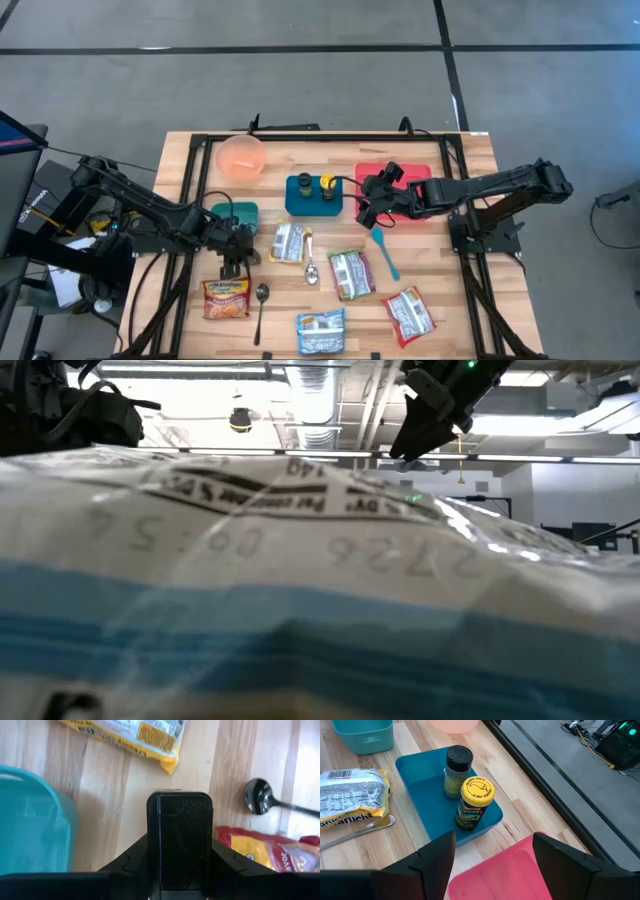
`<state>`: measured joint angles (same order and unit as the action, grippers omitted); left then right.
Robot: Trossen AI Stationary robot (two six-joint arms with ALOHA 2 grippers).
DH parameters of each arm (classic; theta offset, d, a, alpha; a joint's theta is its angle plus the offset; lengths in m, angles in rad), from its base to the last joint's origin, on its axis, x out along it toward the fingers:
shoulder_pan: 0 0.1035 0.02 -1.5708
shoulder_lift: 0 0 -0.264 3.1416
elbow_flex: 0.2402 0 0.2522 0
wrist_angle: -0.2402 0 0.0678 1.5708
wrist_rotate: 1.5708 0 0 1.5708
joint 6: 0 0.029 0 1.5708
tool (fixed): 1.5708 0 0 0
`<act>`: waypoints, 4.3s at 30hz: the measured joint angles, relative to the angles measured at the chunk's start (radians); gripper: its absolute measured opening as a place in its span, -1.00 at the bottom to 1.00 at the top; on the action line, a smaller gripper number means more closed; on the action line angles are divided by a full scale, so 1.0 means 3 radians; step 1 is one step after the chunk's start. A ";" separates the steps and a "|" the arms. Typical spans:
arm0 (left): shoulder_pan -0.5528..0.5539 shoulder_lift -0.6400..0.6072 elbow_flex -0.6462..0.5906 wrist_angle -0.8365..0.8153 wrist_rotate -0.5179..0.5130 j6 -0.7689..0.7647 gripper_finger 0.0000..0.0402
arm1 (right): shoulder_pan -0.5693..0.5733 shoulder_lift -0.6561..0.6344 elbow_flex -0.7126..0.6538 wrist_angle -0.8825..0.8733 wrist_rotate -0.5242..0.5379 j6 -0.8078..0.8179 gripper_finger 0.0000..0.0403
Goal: Pick & Place Food Item
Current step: Put the black seasoning can into the blue bin, then put the blue spoon into the green bin
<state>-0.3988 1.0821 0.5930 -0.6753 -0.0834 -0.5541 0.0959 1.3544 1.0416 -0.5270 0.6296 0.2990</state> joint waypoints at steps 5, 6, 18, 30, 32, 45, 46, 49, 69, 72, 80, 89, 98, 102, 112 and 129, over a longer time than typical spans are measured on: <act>0.0000 0.0000 0.0000 0.0204 -0.0044 0.0000 -0.39 | 0.0000 0.0000 0.0000 -0.0006 0.0003 0.0000 0.29; 0.0000 0.0000 0.0000 0.0263 -0.0083 -0.0001 -0.39 | 0.0000 0.0000 0.0000 -0.0015 0.0004 0.0000 0.29; 0.0225 0.0000 0.0000 0.1102 -0.0706 0.0782 -0.39 | -0.0022 0.0000 0.0000 -0.0042 0.0011 -0.0005 0.29; 0.0957 0.0000 0.0000 0.2392 -0.0678 0.1916 -0.39 | -0.0118 0.0000 0.0000 -0.0041 0.0013 -0.0007 0.29; 0.1110 0.0000 0.0000 0.2467 -0.0563 0.1926 -0.39 | -0.0174 0.0000 0.0000 -0.0041 0.0010 -0.0008 0.29; 0.1662 0.0143 0.0005 0.2513 -0.0189 0.1940 -0.39 | -0.0618 0.0000 0.0000 -0.0065 -0.0120 -0.0073 0.29; 0.1684 0.0195 0.0009 0.2501 -0.0189 0.1950 -0.39 | -0.0633 0.0000 0.0000 -0.0064 -0.0124 -0.0074 0.29; 0.1747 0.0401 0.0069 0.2436 -0.0189 0.2073 -0.37 | -0.0657 0.0000 0.0000 -0.0048 -0.0127 -0.0113 0.29; 0.1841 0.1342 0.0843 0.1899 -0.0133 0.2425 -0.38 | -0.0650 0.0000 0.0000 -0.0036 -0.0127 -0.0158 0.29; 0.1886 0.1427 0.0968 0.1814 -0.0136 0.2435 -0.33 | -0.0650 0.0000 0.0000 -0.0034 -0.0127 -0.0158 0.29; 0.2026 0.1616 0.1118 0.1673 -0.0026 0.2453 -0.39 | -0.0650 0.0000 0.0000 -0.0032 -0.0127 -0.0158 0.29; 0.2060 0.1638 0.1128 0.1604 0.0055 0.2455 -0.38 | -0.0650 0.0000 0.0000 -0.0036 -0.0127 -0.0158 0.29; 0.2084 0.1638 0.1127 0.1325 0.0065 0.2453 -0.31 | -0.0650 0.0000 0.0000 -0.0025 -0.0143 -0.0200 0.29; 0.2084 0.1638 0.1127 0.1239 0.0064 0.2445 -0.37 | -0.0650 0.0000 0.0000 0.0010 -0.0181 -0.0206 0.29; 0.2120 0.1637 0.1127 0.1114 0.0055 0.2444 -0.27 | -0.0649 0.0000 0.0000 0.0025 -0.0189 -0.0211 0.29; 0.2139 0.1631 0.1127 0.1163 0.0167 0.2444 0.02 | -0.0659 0.0000 0.0000 0.0025 -0.0290 -0.0214 0.29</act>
<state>0.2428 1.5715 0.9310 -0.3264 -0.0334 0.1791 -0.1017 1.3544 1.0416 -0.5194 0.5426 0.2348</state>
